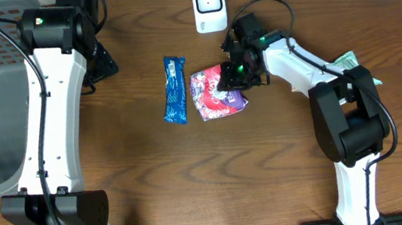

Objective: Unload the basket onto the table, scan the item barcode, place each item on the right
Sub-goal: 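Grasp the pink-purple bag with the right gripper and lift it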

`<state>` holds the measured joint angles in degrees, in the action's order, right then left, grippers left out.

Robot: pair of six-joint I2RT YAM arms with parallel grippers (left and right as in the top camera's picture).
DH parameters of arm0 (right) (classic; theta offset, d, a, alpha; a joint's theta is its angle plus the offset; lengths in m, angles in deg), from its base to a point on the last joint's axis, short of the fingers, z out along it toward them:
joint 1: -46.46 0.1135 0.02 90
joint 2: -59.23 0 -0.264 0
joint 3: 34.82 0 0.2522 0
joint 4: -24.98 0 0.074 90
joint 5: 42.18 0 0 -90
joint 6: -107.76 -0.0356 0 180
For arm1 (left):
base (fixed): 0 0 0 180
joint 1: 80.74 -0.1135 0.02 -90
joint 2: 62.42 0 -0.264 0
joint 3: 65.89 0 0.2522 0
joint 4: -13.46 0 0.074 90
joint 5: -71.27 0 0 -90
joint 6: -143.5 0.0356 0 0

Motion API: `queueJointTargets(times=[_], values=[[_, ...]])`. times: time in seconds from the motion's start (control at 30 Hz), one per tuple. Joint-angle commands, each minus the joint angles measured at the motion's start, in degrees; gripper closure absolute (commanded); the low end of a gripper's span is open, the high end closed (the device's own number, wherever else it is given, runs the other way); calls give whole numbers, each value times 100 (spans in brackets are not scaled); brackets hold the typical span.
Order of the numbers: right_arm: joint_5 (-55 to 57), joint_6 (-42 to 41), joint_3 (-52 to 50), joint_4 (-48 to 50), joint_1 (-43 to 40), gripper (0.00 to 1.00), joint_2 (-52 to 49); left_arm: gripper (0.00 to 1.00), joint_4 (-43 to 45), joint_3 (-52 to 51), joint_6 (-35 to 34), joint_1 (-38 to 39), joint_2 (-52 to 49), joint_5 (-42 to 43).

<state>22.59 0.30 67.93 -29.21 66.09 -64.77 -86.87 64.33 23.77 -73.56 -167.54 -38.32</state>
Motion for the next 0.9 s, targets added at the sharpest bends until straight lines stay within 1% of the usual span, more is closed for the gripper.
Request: queueJointTargets(times=[0.0,0.17,0.23,0.3,0.37,0.47,0.53,0.57,0.63,0.7,0.77,0.87], values=[[-175,-11,-70,-221,-28,96,-13,2,-17,-42,35,-15,-11,-20],[-555,-7,-68,-457,-332,99,442,2,-17,-42,35,-15,-11,-20],[-433,59,-68,-527,-483,99,678,2,-17,-42,35,-15,-11,-20],[-7,76,-68,-581,-636,99,957,2,-17,-44,35,-15,-11,-17],[662,76,-66,-660,-737,99,1272,2,-17,-42,35,-15,-11,-17],[2175,74,-66,-719,-728,99,1770,2,-17,-42,35,-15,-11,-17],[3770,76,-66,-695,-525,99,2050,2,-17,-42,35,-15,-11,-20],[4371,76,-66,-693,-415,99,2100,2,-17,-42,35,-15,-11,-20],[6061,79,-66,-662,-57,99,2109,2,-17,-44,35,-15,-11,-20],[7213,98,-68,-566,227,99,1967,2,-17,-42,35,-15,-11,-20],[7866,391,-68,-361,452,99,1749,2,-17,-42,35,-15,-11,-20],[7982,1047,-68,-17,765,98,1338,2,-17,-42,35,-15,-11,-20]])
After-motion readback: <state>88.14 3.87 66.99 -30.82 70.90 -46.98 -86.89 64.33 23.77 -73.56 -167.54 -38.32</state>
